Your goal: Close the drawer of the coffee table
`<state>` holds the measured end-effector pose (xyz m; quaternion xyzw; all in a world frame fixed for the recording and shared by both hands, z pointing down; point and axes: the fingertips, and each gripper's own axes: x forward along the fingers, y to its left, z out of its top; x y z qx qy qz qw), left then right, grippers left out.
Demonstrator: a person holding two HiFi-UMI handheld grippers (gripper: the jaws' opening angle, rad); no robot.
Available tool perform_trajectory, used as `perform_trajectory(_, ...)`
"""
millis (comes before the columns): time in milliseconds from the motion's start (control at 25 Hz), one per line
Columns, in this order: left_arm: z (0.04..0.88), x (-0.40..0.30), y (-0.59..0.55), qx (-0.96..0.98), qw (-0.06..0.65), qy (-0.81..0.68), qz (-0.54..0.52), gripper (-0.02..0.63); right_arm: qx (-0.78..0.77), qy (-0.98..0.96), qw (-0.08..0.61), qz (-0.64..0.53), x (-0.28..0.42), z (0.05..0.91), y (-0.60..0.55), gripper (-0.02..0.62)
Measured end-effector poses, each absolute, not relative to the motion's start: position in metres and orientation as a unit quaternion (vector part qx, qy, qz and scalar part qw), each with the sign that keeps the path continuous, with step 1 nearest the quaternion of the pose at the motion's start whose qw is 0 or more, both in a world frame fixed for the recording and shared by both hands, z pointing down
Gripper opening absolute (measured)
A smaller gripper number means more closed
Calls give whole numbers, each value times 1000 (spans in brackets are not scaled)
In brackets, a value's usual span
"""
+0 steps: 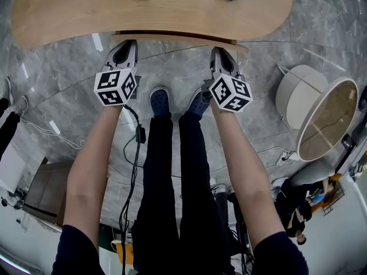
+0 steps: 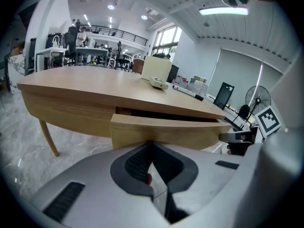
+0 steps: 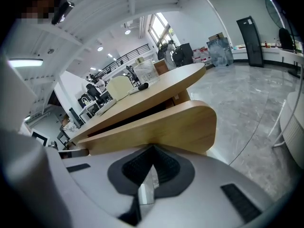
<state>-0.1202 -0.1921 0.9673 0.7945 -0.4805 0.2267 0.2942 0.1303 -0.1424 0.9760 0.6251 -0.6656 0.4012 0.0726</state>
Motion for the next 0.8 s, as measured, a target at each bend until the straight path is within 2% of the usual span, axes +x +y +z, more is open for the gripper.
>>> perform_trajectory(800, 967, -112, -229, 807, 283, -465, 226, 25, 627, -644, -12, 438, 138, 976, -179, 28)
